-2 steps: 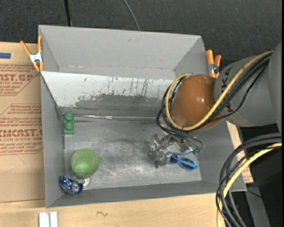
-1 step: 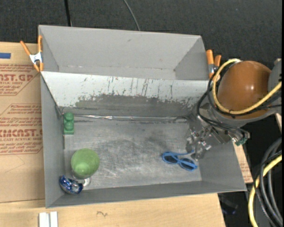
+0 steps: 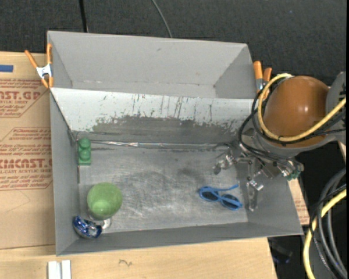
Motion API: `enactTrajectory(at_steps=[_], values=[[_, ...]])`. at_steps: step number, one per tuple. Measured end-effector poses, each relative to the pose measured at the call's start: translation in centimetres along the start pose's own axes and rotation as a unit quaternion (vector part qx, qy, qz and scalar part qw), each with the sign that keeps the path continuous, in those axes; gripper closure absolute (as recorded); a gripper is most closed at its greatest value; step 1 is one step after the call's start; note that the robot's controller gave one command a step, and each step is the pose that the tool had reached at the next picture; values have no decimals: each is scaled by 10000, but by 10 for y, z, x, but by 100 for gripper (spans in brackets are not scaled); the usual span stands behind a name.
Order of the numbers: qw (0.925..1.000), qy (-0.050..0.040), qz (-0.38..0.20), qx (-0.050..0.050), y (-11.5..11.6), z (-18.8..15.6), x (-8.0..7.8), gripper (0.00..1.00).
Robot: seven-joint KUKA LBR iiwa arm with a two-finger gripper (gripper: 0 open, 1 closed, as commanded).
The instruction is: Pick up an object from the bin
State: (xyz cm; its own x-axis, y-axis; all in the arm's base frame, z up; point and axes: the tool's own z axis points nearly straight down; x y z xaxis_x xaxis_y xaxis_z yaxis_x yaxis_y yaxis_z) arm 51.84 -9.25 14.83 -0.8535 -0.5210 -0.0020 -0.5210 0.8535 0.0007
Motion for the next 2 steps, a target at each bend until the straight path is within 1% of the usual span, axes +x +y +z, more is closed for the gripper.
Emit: enactTrajectory(at_steps=[1, 2], values=[[10000, -18, -72, -6, 3, 81, -6, 0], [10000, -26, -70, 11, 2, 77, -6, 100]])
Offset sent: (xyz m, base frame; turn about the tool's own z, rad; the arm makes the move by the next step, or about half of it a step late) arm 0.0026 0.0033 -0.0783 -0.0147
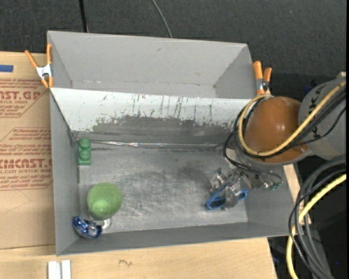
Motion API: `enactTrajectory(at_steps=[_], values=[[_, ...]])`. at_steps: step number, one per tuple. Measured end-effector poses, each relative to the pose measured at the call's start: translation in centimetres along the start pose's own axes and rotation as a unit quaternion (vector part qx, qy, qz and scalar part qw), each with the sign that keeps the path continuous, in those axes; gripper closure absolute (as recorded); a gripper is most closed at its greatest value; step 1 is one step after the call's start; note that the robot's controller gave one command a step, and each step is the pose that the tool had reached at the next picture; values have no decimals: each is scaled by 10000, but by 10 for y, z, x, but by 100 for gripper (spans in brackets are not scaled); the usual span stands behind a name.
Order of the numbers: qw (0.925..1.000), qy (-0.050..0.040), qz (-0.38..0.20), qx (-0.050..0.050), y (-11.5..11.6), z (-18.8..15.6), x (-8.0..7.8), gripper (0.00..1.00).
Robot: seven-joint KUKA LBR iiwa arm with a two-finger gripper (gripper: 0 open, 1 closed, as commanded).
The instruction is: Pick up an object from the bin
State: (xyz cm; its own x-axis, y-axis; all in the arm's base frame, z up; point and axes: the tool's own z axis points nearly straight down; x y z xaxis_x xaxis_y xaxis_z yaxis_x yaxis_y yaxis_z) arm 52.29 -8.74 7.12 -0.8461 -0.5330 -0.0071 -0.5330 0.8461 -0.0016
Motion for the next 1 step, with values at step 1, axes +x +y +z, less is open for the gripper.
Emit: enactTrajectory(at_steps=[1], values=[[10000, -9, 11, 27, -15, -143, -3, 100]])
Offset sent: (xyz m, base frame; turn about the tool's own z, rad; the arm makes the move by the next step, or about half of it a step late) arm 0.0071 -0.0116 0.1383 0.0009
